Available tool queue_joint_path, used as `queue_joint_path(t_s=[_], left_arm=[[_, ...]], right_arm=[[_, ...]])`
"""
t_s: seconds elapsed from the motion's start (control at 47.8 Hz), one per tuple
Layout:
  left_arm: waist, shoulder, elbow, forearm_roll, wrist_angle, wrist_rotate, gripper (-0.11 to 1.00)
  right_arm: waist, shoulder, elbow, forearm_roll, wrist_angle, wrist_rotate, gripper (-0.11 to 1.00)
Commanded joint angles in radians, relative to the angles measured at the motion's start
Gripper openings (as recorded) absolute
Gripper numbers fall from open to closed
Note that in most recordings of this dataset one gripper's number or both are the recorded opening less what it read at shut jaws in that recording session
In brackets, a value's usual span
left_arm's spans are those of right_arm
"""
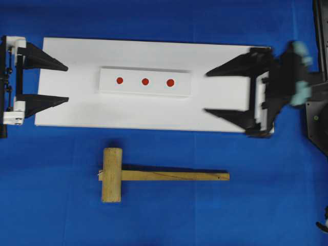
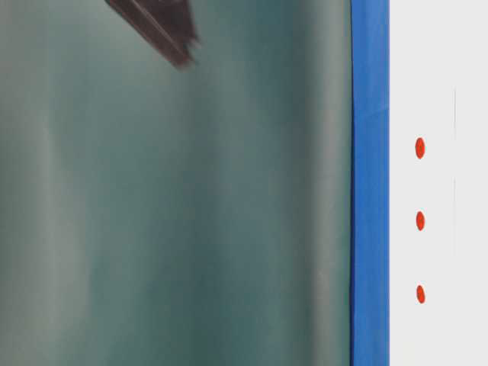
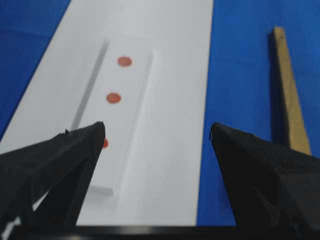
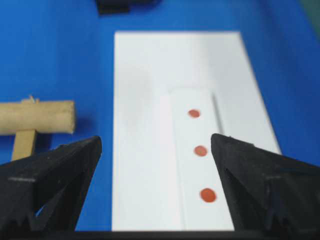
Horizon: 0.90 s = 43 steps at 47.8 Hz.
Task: Hit the mark with a hammer.
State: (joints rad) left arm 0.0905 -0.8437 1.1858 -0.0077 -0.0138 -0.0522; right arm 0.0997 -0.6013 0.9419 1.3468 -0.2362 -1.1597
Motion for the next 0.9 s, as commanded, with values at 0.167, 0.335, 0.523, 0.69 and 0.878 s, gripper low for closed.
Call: queue_joint_path(t_s=[0.167, 0.335, 0.523, 0.69, 0.878], left_arm=[[-0.009, -0.106, 0.037, 0.003, -0.003, 0.026, 0.83], [-0.012, -0.173, 0.069, 0.003, -0.003, 0.075, 0.83], [-0.029, -0.224, 0.086, 0.003, -0.003, 0.089, 0.83], [-0.052, -0.238, 0.109, 0.003, -0.003, 0.089, 0.83], [-0.058, -0.244, 0.137, 0.003, -0.003, 0.091, 0.83]], right_arm=[[-0.002, -0.210, 0.127, -0.003, 0.002, -0.026, 0.84], [0.000, -0.281, 0.224, -0.002, 0.002, -0.029, 0.84], [0.000, -0.321, 0.316, -0.002, 0.002, -0.028, 0.84], [-0.002, -0.362, 0.387, 0.003, -0.012, -0.018, 0.84], [0.000, -0.420, 0.445, 0.006, -0.025, 0.003, 0.84]])
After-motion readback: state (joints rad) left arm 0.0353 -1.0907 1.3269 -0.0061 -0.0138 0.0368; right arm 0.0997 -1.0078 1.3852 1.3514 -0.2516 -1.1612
